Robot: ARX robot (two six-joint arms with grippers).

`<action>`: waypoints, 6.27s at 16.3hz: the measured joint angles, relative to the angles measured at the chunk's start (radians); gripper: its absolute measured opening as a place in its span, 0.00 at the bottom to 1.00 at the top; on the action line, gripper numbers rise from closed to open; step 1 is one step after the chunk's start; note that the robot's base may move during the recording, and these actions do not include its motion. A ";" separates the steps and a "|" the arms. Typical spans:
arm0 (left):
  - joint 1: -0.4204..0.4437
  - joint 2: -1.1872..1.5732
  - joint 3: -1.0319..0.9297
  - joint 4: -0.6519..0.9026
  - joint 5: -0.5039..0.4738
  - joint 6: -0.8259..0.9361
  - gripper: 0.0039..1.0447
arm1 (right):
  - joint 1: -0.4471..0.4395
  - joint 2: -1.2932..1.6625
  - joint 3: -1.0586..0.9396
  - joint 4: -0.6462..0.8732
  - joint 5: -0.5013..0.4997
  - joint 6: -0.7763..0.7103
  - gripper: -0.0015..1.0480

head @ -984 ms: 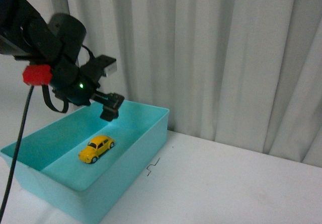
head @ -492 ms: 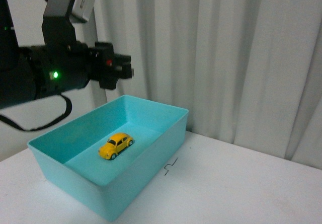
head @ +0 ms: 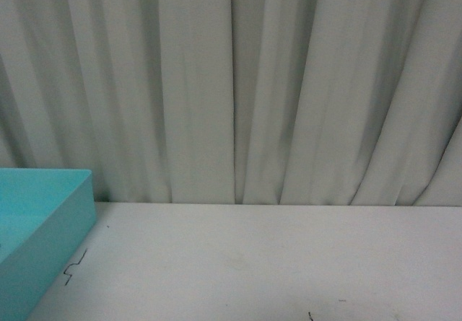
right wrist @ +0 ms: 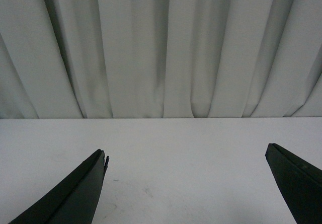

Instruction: Wind up and store yellow beetle toy

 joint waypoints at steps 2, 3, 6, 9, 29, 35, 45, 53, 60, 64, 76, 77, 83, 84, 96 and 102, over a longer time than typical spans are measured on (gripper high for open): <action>-0.056 -0.085 -0.037 -0.045 -0.033 0.000 0.01 | 0.000 0.000 0.000 0.000 0.000 0.000 0.94; -0.053 -0.112 -0.049 -0.067 -0.043 0.000 0.01 | 0.000 0.000 0.000 0.000 0.000 0.000 0.94; -0.048 -0.186 -0.099 -0.053 -0.045 0.000 0.01 | 0.000 0.000 0.000 0.000 0.000 0.000 0.94; -0.048 -0.288 -0.128 -0.161 -0.045 0.000 0.01 | 0.000 0.000 0.000 0.000 0.000 0.000 0.94; -0.049 -0.935 -0.128 -0.800 -0.045 0.000 0.01 | 0.000 0.000 0.000 0.000 0.000 0.000 0.94; -0.049 -0.937 -0.128 -0.796 -0.045 -0.001 0.41 | 0.000 0.000 0.000 0.000 0.000 0.000 0.94; -0.049 -0.937 -0.128 -0.796 -0.045 -0.001 0.94 | 0.000 0.000 0.000 0.000 0.000 0.000 0.94; -0.049 -0.937 -0.128 -0.796 -0.045 -0.001 0.94 | 0.000 0.000 0.000 -0.001 0.000 0.000 0.94; -0.049 -0.937 -0.128 -0.798 -0.045 -0.001 0.94 | 0.000 0.000 0.000 -0.002 0.000 0.000 0.94; -0.049 -0.937 -0.128 -0.797 -0.045 -0.001 0.94 | 0.000 0.000 0.000 0.000 0.000 0.000 0.94; -0.049 -0.937 -0.128 -0.795 -0.045 -0.001 0.94 | 0.000 0.000 0.000 0.002 0.000 0.000 0.94; -0.049 -0.937 -0.128 -0.793 -0.045 -0.001 0.94 | 0.000 0.000 0.000 0.002 0.000 0.000 0.94; -0.049 -0.937 -0.128 -0.795 -0.045 -0.002 0.94 | 0.000 0.000 0.000 0.000 0.000 0.001 0.94; -0.049 -0.937 -0.128 -0.795 -0.046 -0.002 0.94 | 0.000 0.000 0.000 0.000 0.000 0.000 0.94; -0.049 -0.937 -0.128 -0.796 -0.045 -0.002 0.94 | 0.000 0.000 0.000 0.000 0.000 0.003 0.94; -0.049 -0.937 -0.128 -0.800 -0.044 -0.002 0.94 | 0.000 0.000 0.000 -0.002 0.000 0.003 0.94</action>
